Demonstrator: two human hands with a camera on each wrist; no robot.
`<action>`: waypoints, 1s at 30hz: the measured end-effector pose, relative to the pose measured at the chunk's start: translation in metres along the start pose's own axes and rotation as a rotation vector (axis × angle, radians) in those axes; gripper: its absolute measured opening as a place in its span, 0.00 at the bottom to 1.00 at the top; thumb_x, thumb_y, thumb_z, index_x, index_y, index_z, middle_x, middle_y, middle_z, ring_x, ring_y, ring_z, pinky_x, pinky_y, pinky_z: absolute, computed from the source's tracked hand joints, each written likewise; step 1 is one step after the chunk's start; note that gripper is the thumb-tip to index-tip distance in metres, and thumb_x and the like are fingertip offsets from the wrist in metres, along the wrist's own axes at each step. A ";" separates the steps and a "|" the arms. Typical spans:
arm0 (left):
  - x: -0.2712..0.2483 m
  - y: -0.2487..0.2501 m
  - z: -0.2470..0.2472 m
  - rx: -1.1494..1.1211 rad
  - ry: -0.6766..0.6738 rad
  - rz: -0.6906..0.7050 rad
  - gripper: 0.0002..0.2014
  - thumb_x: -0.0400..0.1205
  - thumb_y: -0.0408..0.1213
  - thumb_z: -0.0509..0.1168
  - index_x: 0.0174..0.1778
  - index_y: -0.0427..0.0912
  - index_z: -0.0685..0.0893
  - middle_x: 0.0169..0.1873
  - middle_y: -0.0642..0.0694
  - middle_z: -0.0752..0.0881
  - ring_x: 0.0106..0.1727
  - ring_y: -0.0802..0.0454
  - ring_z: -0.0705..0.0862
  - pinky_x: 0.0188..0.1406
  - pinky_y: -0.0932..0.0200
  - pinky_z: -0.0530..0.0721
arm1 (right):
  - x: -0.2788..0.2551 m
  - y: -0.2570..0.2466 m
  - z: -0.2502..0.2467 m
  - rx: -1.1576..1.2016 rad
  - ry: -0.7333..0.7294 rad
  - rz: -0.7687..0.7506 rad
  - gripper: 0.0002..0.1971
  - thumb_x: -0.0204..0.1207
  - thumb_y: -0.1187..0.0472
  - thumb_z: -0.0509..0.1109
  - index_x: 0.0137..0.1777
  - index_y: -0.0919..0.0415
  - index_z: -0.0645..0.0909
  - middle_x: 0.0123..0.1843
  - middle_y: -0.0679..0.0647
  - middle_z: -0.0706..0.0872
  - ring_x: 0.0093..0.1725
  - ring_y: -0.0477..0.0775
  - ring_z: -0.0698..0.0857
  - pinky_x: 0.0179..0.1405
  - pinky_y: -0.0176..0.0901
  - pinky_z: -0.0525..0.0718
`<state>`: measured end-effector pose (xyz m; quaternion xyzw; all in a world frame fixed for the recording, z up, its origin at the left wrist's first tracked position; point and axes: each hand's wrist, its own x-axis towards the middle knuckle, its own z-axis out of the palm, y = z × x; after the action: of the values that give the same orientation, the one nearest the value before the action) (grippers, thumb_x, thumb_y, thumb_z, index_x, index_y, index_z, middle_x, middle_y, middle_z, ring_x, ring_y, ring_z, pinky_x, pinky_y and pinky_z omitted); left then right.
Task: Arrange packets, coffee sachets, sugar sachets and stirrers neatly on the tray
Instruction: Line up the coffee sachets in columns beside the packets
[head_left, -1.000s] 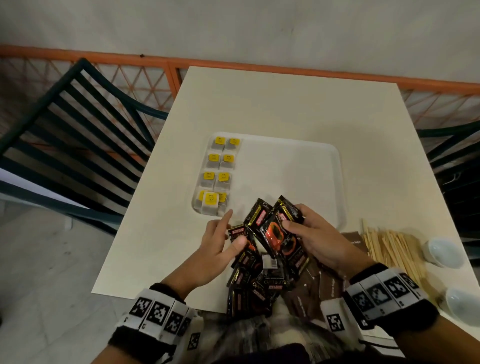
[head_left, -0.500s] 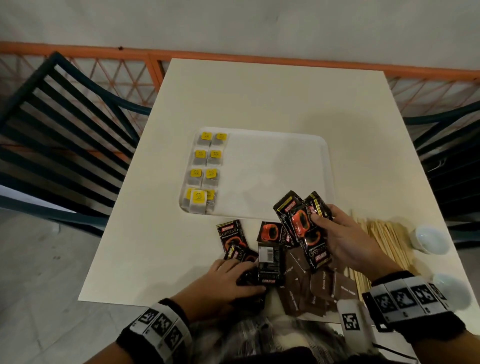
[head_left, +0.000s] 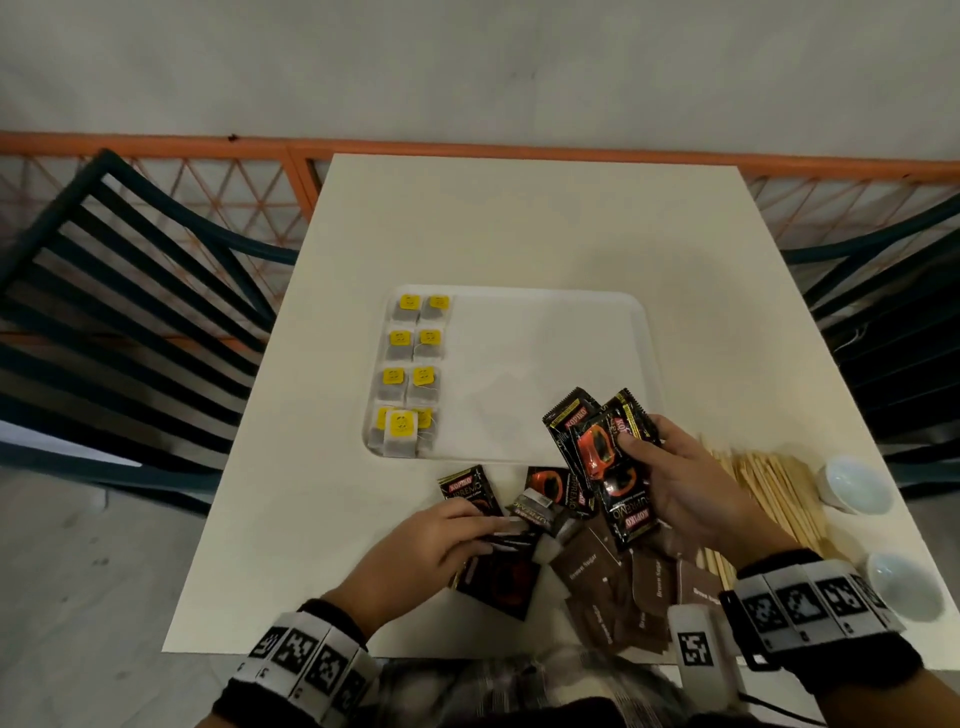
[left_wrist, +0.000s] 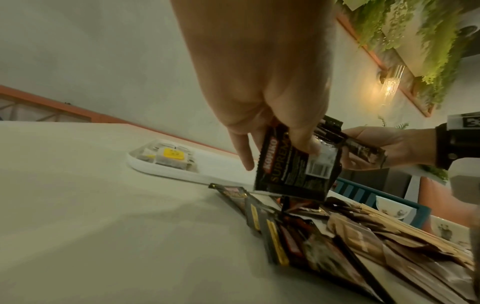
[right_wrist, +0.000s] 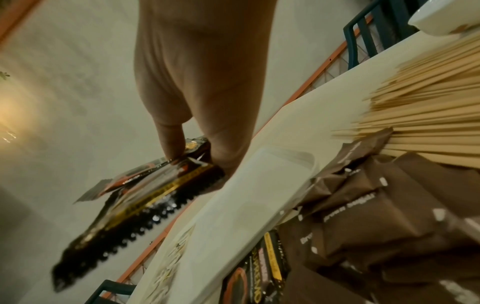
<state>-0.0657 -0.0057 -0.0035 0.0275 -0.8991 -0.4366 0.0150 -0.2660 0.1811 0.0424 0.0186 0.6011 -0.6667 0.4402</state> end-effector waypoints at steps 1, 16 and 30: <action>0.000 0.001 -0.004 -0.025 0.038 -0.002 0.20 0.81 0.47 0.55 0.64 0.48 0.83 0.50 0.56 0.82 0.52 0.70 0.77 0.53 0.76 0.74 | 0.000 -0.002 0.003 0.014 -0.008 -0.008 0.16 0.69 0.62 0.68 0.57 0.61 0.76 0.58 0.67 0.85 0.49 0.61 0.88 0.47 0.59 0.84; 0.024 0.005 -0.075 -0.674 0.290 -0.381 0.16 0.78 0.46 0.63 0.59 0.45 0.82 0.55 0.42 0.87 0.56 0.47 0.85 0.62 0.48 0.81 | -0.004 -0.011 0.103 -0.128 -0.245 -0.170 0.22 0.68 0.63 0.68 0.64 0.60 0.71 0.52 0.58 0.86 0.47 0.56 0.88 0.40 0.48 0.88; 0.067 0.039 -0.061 -0.980 0.560 -0.482 0.14 0.86 0.34 0.52 0.52 0.48 0.84 0.52 0.43 0.86 0.53 0.46 0.85 0.55 0.46 0.81 | 0.018 -0.004 0.107 -0.145 -0.182 -0.011 0.15 0.79 0.62 0.66 0.64 0.53 0.74 0.58 0.60 0.86 0.57 0.61 0.87 0.60 0.64 0.83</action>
<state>-0.1311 -0.0334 0.0649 0.3337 -0.5243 -0.7664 0.1624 -0.2253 0.0834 0.0653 -0.0772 0.6053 -0.6231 0.4893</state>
